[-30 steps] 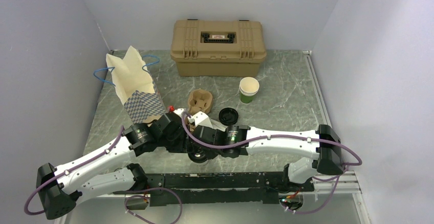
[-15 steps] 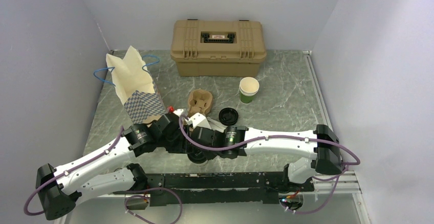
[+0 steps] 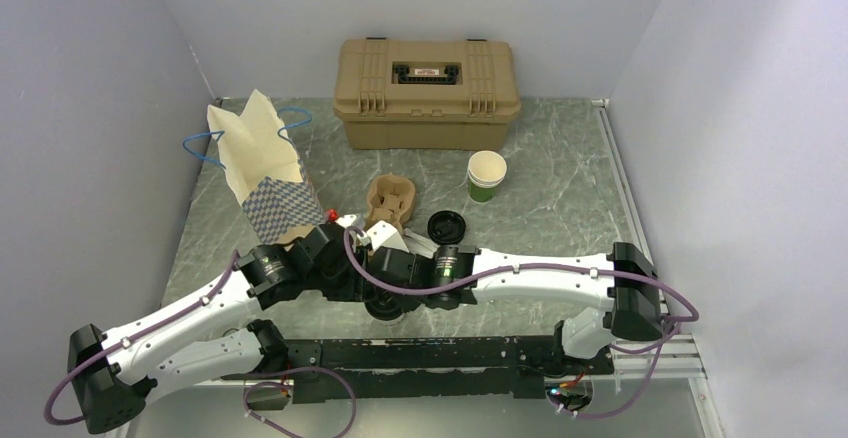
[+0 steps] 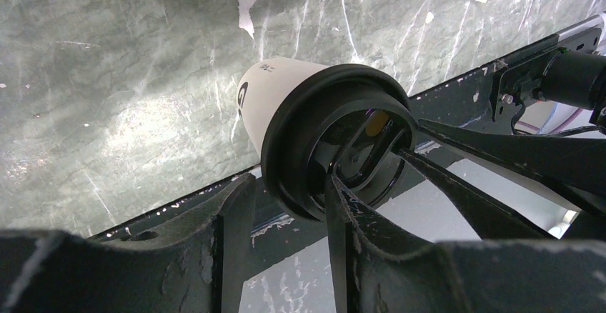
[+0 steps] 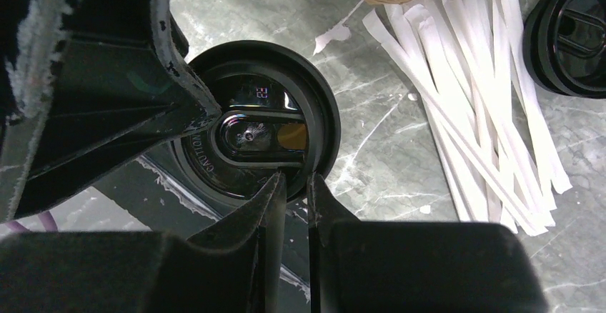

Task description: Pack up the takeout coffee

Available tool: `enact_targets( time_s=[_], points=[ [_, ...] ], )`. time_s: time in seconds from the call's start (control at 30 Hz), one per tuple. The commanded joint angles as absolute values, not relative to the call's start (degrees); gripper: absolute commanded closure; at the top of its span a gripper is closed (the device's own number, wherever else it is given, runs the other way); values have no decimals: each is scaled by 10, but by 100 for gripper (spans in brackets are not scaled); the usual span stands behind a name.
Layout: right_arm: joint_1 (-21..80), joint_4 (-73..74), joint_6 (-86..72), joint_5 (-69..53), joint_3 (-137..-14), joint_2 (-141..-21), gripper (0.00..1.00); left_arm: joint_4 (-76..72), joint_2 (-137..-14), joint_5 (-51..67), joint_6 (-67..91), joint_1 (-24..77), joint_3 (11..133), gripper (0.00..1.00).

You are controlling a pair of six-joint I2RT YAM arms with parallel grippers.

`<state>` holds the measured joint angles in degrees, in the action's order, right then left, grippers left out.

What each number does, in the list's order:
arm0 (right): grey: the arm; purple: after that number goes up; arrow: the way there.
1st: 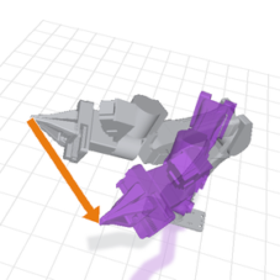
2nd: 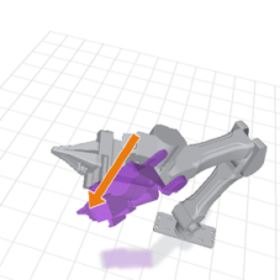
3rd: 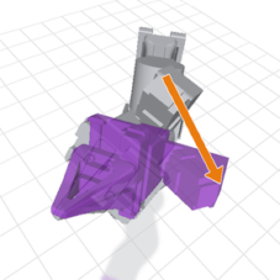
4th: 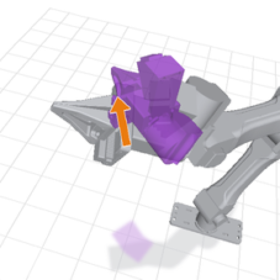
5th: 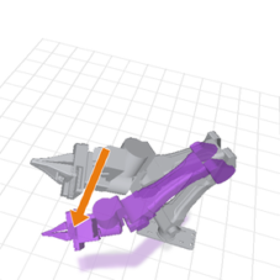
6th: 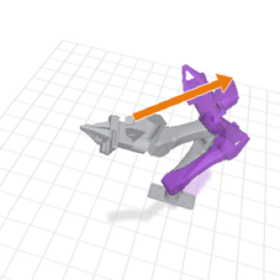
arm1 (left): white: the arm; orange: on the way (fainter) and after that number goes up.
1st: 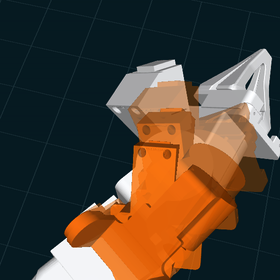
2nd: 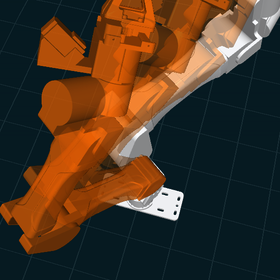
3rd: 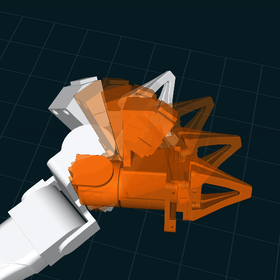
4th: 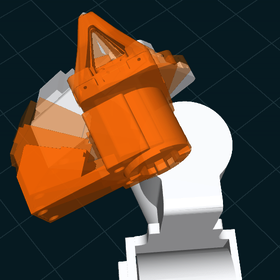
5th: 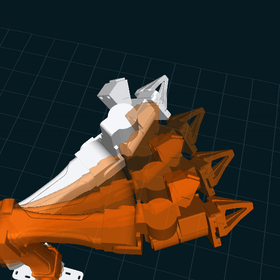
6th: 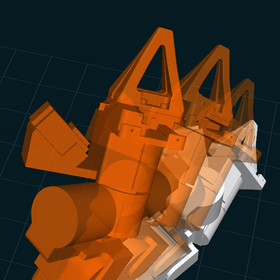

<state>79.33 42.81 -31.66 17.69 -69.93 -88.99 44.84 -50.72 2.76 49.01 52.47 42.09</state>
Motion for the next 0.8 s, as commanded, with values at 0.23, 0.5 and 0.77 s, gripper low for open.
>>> enact_targets(
  time_s=[0.23, 0.5, 0.77],
  points=[
    [818, 523, -337, 122, -704, -944, 100, 439, -528, 14, 476, 525, 431, 54],
    [806, 507, -330, 179, -741, -911, 94, 444, -545, 9, 471, 525, 458, 54],
    [797, 474, -317, 192, -748, -870, 87, 463, -557, 5, 465, 525, 491, 54]
  ],
)
